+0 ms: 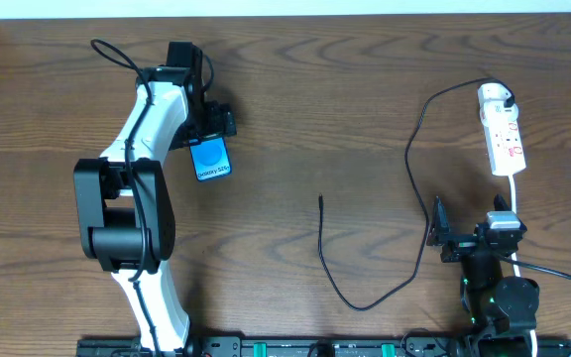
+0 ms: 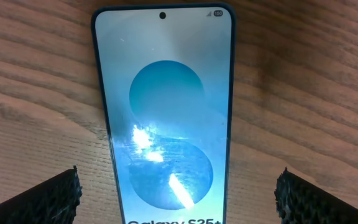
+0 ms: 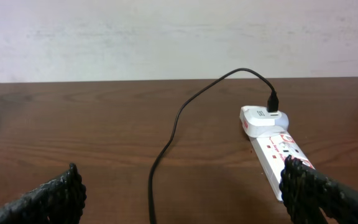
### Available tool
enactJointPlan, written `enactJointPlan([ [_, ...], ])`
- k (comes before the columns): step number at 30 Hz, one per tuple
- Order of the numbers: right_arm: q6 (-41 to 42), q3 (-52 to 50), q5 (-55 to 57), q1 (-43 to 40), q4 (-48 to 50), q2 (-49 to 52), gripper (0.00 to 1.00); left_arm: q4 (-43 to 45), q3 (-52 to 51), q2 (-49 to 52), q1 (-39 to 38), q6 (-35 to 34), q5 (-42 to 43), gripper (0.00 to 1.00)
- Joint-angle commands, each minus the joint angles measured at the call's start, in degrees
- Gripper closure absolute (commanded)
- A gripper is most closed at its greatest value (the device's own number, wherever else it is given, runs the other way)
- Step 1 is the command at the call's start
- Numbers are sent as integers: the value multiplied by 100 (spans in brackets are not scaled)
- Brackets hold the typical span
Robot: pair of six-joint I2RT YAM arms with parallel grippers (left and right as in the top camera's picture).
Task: Plug charger to phone and switch on socket
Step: 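Lower the left gripper and close it on the phone's sides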
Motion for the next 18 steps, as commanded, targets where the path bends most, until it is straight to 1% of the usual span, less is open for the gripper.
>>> enactJointPlan([
  [1, 57, -7, 44, 50, -22, -33, 1, 7, 87, 87, 24, -96, -111, 1],
  [4, 57, -7, 44, 50, -22, -33, 1, 37, 83, 103, 26, -96, -221, 1],
  [18, 57, -7, 44, 50, -20, -33, 1, 57, 59, 118, 24, -31, -219, 1],
])
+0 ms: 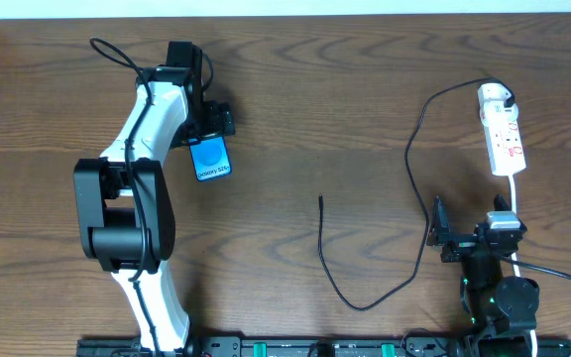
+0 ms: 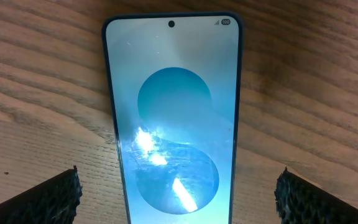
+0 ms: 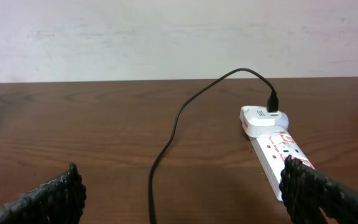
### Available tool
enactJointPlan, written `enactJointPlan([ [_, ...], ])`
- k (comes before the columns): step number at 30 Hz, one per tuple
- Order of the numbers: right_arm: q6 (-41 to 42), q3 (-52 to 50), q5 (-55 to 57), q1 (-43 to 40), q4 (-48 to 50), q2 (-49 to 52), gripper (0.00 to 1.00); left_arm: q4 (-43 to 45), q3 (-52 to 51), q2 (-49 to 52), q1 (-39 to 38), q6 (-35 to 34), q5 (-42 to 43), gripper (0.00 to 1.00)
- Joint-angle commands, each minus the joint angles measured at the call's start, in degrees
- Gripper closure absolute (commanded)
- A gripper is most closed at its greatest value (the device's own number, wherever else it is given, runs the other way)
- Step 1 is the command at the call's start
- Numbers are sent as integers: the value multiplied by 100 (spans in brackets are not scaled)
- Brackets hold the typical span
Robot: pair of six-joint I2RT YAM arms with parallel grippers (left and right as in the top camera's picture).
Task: Plug charger to phone and switch on socket
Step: 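Lower the left gripper and close it on the phone's sides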
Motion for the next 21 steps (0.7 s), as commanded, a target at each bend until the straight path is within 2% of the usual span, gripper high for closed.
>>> enactJointPlan([
  [1, 55, -7, 44, 50, -22, -33, 1, 9, 42, 118, 24, -35, -87, 1],
  [21, 55, -7, 44, 50, -22, -33, 1, 92, -76, 120, 24, -35, -90, 1],
])
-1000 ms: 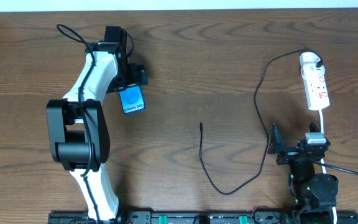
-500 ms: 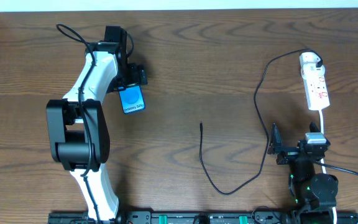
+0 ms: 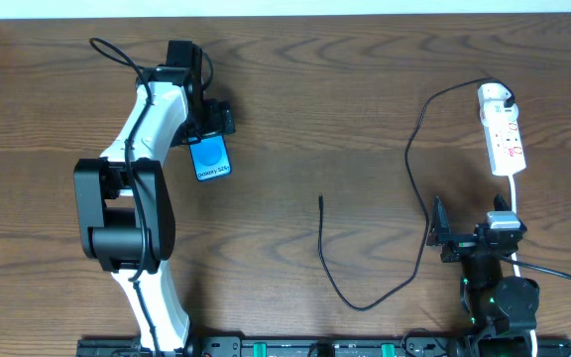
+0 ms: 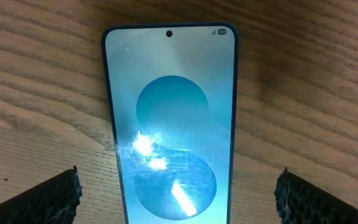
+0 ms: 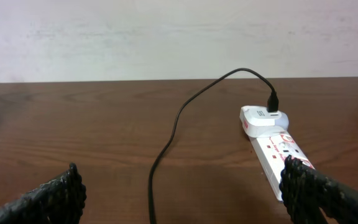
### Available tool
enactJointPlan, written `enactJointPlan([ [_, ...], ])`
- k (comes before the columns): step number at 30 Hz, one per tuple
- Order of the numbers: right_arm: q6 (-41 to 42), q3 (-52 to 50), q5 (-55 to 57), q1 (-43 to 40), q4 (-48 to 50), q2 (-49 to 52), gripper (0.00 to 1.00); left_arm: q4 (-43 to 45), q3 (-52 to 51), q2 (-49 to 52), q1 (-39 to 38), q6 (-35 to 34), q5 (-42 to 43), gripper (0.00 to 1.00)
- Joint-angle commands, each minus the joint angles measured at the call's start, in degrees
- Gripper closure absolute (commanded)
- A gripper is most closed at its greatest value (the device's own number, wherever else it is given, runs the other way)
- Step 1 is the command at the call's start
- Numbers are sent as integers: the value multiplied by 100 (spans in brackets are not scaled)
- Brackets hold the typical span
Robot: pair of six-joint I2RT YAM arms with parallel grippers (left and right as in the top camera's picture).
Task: Plug charger to phone and switch on socket
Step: 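Lower the left gripper and close it on the phone's sides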
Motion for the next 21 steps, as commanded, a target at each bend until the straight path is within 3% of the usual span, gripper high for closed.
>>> enactJointPlan([
  [1, 55, -7, 44, 50, -22, -33, 1, -9, -79, 118, 24, -35, -90, 1],
  [21, 55, -7, 44, 50, -22, -33, 1, 13, -149, 118, 24, -35, -90, 1],
])
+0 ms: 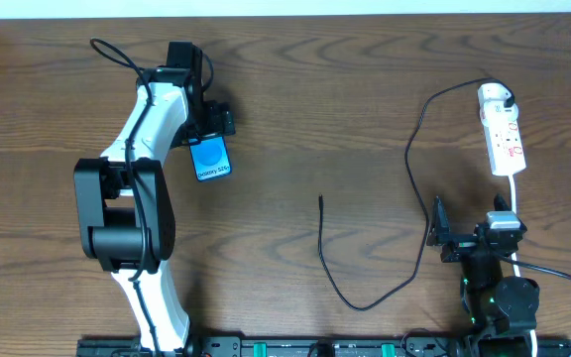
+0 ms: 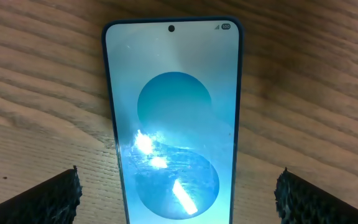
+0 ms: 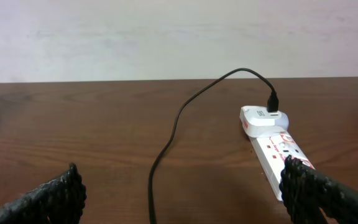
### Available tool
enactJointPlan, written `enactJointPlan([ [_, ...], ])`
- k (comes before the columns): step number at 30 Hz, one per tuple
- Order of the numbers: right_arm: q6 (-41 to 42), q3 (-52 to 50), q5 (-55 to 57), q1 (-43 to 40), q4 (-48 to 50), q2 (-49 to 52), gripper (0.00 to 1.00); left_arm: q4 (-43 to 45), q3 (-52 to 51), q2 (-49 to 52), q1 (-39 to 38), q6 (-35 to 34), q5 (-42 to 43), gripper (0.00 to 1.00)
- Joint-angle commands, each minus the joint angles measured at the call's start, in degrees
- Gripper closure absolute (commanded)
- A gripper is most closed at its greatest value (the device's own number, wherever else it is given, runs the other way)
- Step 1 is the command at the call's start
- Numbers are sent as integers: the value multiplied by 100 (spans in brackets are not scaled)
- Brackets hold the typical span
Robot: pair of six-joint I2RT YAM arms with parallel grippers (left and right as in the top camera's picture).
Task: Plug charger to phone and switch on socket
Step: 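Lower the left gripper and close it on the phone's sides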
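A blue-screened phone (image 1: 210,159) lies flat on the wooden table, filling the left wrist view as phone (image 2: 173,118). My left gripper (image 2: 178,199) hovers open just over its lower half, one finger on each side. The black charger cable (image 1: 340,288) curls across the middle of the table, its free plug end (image 1: 321,200) lying loose. It runs up to a white adapter (image 3: 261,117) plugged into the white socket strip (image 1: 502,141). My right gripper (image 3: 179,199) stands open near the table's front right, with the cable (image 3: 166,149) ahead of it.
The white socket strip (image 3: 281,155) lies along the right edge, its lead running toward my right arm's base (image 1: 499,297). A pale wall stands behind the table in the right wrist view.
The phone sits very slightly higher and further right in the left wrist view, so my left gripper shifted a little. The right arm, cable and strip are unchanged.
Throughout, my left gripper stayed open over the phone, with the phone's top edge first near the frame's top, then lower, and now about the same. My right gripper stayed open and still, facing the socket strip.
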Motion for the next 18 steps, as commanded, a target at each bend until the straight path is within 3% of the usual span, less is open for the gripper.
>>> enactJointPlan([
  [1, 55, -7, 44, 50, -22, -33, 1, 7, -114, 116, 24, -33, -74, 1],
  [18, 55, -7, 44, 50, -22, -33, 1, 28, -179, 192, 24, -55, -72, 1],
])
